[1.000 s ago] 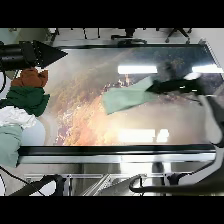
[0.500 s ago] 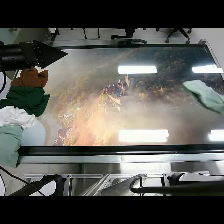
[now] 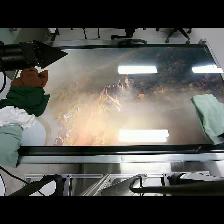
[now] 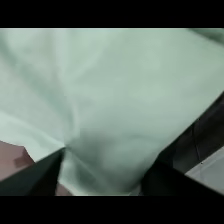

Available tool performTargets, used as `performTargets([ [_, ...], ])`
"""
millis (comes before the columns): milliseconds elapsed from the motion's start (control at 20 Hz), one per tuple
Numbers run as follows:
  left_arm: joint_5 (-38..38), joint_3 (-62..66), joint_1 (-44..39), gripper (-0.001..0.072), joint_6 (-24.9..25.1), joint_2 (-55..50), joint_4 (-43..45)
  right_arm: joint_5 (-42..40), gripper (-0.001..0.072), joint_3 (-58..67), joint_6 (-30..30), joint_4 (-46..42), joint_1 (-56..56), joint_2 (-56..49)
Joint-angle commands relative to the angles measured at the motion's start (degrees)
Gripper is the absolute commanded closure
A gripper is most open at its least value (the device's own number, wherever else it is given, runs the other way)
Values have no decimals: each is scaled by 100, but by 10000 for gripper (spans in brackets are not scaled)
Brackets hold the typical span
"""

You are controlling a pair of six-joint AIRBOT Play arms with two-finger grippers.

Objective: Fold the shirts.

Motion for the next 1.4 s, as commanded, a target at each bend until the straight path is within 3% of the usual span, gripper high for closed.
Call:
performTargets([
  [0, 120, 0, 2, 693, -4, -2, -2, -162, 77, -61, 46, 153, 7, 68],
  [100, 369, 0, 0, 693, -4, 0, -7, -190, 214, 219, 44, 654, 170, 275],
  [150, 459, 0, 0, 693, -7, 2, -46, -179, 239, 343, 92, 664, 330, 455],
  [450, 763, 0, 44, 693, -7, 2, -212, 442, 239, 501, 614, 168, 1073, 1805],
  [600, 654, 0, 50, 693, 42, 2, -136, 557, 253, 501, 592, 748, 1314, 2365],
  [700, 470, 0, 48, 695, 249, 7, 74, 557, 569, 501, 264, 1648, 1707, 2640],
  [750, 310, -4, 46, 696, 247, 11, 234, 551, 585, 501, 251, 2059, 2009, 2728],
  [800, 68, -9, 11, 696, 197, 11, 494, 551, 651, 498, 251, 2343, 2361, 2780],
  [950, -238, -699, -323, 696, -11, 308, 1239, 374, 693, 393, 260, 2415, 3923, 2889],
  [1150, 352, -2708, -1088, 696, -11, 1272, 1591, -367, 693, -271, 540, 1827, 6102, 2966],
  [1350, 813, -3633, -1440, 695, -13, 1930, 1803, -525, 693, -498, 898, 1027, 7023, 2898],
])
